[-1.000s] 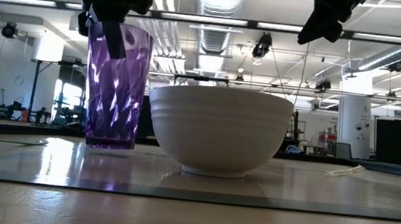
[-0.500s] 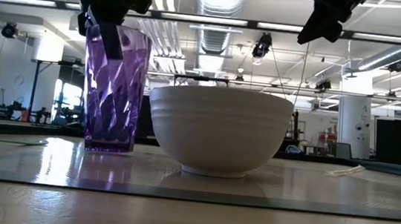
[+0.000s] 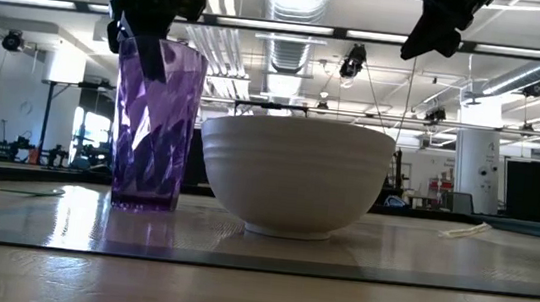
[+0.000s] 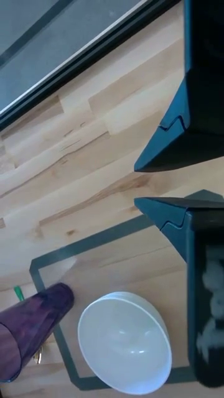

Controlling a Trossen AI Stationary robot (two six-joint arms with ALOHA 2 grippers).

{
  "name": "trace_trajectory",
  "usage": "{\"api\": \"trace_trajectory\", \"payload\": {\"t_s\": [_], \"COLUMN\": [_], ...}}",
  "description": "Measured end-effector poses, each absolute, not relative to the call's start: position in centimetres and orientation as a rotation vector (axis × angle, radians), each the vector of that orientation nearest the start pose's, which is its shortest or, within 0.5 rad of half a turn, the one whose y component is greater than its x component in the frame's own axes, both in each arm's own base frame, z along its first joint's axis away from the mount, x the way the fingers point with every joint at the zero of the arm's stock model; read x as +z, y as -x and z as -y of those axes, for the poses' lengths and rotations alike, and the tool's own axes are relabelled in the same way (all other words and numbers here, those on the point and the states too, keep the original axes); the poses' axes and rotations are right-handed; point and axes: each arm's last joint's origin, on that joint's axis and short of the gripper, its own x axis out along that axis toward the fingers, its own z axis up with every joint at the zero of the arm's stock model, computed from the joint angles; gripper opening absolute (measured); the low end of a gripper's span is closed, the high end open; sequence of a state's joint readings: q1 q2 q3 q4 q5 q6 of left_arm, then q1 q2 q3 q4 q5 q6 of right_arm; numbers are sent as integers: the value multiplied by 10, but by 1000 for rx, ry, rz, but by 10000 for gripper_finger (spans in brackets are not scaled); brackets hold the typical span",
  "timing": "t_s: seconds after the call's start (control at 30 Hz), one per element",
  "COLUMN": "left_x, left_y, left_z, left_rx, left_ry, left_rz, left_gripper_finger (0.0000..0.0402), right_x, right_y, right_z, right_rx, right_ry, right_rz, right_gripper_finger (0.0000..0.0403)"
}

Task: Pick & Place Utensil
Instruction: Put the purple cup on the mat to the top left of the white bowl, then put the green spoon into the white bowl

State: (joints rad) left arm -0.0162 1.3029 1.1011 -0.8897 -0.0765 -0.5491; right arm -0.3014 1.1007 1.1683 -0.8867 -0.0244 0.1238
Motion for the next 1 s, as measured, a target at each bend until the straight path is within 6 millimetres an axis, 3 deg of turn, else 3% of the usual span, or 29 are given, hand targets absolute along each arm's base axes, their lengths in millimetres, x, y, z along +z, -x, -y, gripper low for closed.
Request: {"api": "trace_trajectory", "payload": {"t_s": [0.33,0.7,1.0], "left_x": [280,282,304], "left_y": [-247,-249,-252], "left_z": [2,2,2], "left_rx": [347,345,324], "left_ry": [445,447,434], "left_rz": [-1046,-1029,-979], "left_gripper_finger": [28,115,166], "right_x": [345,345,345], "right_y": [-198,-198,-198], "right_z": [61,61,61], "right_rx": [-311,-311,-311], "right_ry": [-249,-249,-247], "right_rz": [-794,-794,-794], "right_gripper_finger": [62,67,77]}}
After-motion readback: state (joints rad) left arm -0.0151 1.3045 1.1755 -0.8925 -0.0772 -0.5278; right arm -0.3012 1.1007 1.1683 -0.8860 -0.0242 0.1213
